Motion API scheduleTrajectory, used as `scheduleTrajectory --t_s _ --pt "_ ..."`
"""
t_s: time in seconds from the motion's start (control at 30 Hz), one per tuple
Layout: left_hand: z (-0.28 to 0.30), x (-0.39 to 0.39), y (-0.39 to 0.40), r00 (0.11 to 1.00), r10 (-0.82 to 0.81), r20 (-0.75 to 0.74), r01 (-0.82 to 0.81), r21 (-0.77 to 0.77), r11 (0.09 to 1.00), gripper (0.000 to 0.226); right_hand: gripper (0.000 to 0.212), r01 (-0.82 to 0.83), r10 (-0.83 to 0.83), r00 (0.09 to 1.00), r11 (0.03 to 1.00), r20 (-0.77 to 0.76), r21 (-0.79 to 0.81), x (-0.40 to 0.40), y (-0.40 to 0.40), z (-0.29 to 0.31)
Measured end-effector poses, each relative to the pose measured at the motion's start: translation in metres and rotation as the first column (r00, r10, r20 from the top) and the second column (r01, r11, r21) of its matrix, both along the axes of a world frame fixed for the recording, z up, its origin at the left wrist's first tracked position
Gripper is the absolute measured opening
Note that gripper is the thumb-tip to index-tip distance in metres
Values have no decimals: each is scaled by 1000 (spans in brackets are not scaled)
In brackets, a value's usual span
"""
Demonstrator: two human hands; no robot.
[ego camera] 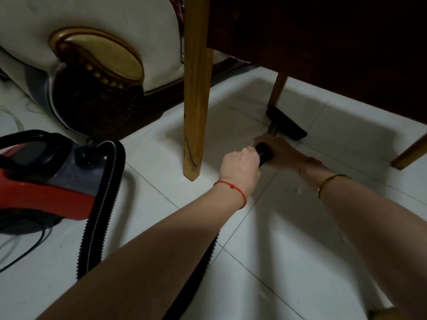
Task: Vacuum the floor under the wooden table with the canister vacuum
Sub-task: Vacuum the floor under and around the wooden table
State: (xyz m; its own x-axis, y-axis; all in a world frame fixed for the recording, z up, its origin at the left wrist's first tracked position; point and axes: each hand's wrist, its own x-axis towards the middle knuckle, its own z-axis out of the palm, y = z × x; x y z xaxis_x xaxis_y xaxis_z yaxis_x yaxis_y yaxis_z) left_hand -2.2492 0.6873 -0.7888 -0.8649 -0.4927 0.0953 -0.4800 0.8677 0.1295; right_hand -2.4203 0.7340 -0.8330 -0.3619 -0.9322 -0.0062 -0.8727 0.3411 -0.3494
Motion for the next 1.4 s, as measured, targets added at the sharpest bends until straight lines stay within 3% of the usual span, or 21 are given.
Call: scheduleTrajectory --t_s 0.17,0.43,0.6,0.8,0.97,1.17,1.4 --pt "-3 -13 -2 1000 9 -13 -9 -5 1000 25 8 23 -24 1000 997 -14 -73 -17 -1 -7" --pt "-4 48 -13 1000 -15 -5 14 -55 998 26 43 42 -37 996 997 75 -67 54 0 5" --pt "2 103 -19 1000 -22 13 23 -92 995 27 22 -1 -3 999 998 -51 -71 111 -1 9" --pt "11 167 -27 997 -58 45 63 -124 990 28 63 1 -20 976 996 -218 -87 183 1 20" --pt "17 202 -39 994 -97 44 102 -120 987 28 27 -66 37 933 995 -357 -70 221 -1 32" --pt "28 222 -41 989 -141 47 147 -166 975 27 29 -43 16 934 997 -358 -67 237 -2 35" --pt "23 194 -20 979 -194 56 201 -175 964 26 24 52 -73 946 996 -315 -76 215 25 27"
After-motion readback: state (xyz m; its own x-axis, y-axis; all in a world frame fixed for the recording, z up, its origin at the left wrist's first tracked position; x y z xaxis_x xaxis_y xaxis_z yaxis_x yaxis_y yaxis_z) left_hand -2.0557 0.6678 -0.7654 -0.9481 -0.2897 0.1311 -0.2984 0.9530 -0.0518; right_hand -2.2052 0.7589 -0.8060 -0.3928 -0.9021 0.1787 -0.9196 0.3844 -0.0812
